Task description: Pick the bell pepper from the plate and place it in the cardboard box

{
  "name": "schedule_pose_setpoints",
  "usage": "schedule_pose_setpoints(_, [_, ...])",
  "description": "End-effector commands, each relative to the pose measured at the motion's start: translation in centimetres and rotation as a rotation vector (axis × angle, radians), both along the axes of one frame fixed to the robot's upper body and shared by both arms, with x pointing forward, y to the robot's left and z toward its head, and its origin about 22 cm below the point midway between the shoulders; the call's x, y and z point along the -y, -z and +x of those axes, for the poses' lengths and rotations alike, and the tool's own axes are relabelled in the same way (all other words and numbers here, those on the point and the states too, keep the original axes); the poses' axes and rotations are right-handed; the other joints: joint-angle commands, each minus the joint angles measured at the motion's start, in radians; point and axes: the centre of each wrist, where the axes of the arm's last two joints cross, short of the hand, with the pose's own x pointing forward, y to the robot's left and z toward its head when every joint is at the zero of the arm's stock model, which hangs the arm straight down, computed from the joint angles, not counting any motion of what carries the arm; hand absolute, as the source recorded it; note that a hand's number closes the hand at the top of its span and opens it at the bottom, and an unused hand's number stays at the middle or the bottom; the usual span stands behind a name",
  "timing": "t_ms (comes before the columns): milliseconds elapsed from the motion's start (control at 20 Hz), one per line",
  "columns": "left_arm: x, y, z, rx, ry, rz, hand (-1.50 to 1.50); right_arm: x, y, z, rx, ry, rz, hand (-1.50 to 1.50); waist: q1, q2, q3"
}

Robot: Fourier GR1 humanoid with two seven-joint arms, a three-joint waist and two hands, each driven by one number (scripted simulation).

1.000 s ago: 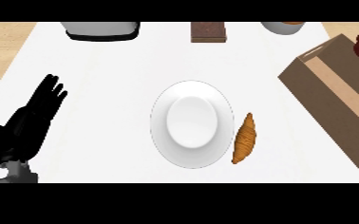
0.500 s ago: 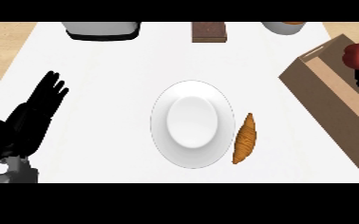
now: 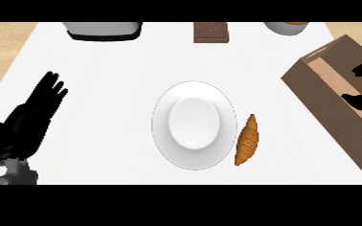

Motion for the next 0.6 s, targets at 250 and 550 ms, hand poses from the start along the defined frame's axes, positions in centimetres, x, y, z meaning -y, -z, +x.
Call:
schedule_pose_setpoints(250, [0.1, 1.1, -1.3, -0.003, 0.001, -0.019, 0.0, 1.4, 0.6, -0.8, 0.352, 0.0, 0.236, -1.5, -0.007, -0.004, 0.002])
schedule_pose_setpoints(550, [-0.3, -0.2, 0.0, 0.01, -0.02, -0.009, 0.0, 3.0, -0.5, -2.4, 0.588, 0.121, 0.484, -1.5, -0.024, -0.005, 0.001])
